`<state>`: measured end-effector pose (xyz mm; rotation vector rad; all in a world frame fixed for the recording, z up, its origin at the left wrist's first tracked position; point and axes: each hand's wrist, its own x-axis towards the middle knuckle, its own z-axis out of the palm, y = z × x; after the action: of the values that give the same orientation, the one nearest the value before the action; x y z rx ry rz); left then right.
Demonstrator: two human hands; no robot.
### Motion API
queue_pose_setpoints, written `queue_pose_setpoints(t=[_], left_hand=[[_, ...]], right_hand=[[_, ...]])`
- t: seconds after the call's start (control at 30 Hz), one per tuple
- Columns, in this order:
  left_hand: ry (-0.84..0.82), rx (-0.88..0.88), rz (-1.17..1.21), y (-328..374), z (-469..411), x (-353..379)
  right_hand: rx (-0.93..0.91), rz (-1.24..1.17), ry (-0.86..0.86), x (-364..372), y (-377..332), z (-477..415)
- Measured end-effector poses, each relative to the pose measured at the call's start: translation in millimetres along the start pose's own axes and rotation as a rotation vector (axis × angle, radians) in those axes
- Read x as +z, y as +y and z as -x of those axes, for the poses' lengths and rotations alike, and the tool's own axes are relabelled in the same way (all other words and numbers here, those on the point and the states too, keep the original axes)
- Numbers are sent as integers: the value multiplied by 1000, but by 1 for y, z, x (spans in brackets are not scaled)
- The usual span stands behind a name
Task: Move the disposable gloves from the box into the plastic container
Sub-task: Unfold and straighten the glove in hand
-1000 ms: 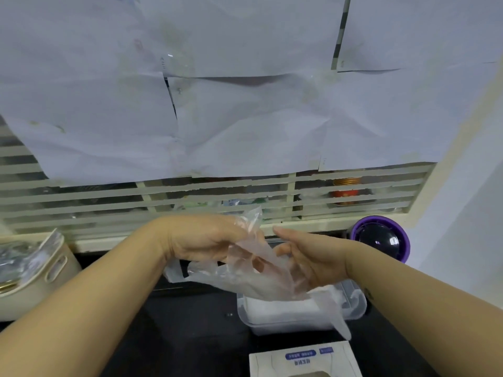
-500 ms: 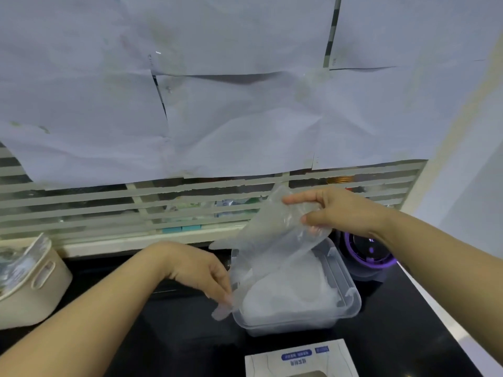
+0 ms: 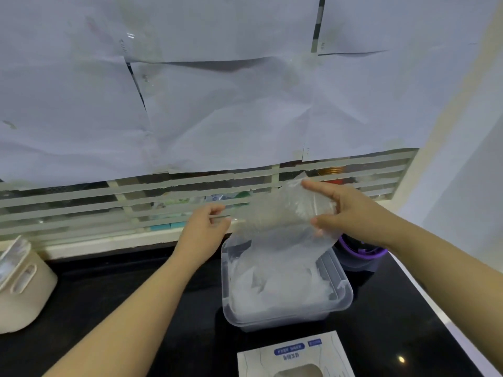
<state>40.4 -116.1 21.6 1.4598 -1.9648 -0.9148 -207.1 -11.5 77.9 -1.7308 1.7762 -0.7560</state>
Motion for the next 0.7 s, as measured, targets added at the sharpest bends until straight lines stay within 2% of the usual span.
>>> queue_pose_setpoints(t=[0.07, 0.1, 0.17, 0.23, 0.33, 0.57, 0.63, 0.7], left_hand=[[159, 235, -145, 11, 3, 9], [121, 366, -252, 14, 6, 15], [-114, 535, -452, 17, 9, 31], [-353, 500, -596, 14, 11, 47], [-562, 406, -747, 0, 9, 68], [-744, 345, -852, -23, -3, 91], [-771, 341, -856, -26, -5, 96], [-795, 333, -853, -28, -8, 100]], right_hand=[[62, 30, 28, 11, 17, -2], [91, 49, 24, 17, 24, -3], [145, 69, -9, 31, 37, -5], [206, 74, -44, 47, 46, -6], [233, 173, -50, 68, 61, -7], [181, 602, -177, 89, 67, -4], [118, 759, -153, 87, 61, -7], [37, 783, -177, 88, 59, -14]])
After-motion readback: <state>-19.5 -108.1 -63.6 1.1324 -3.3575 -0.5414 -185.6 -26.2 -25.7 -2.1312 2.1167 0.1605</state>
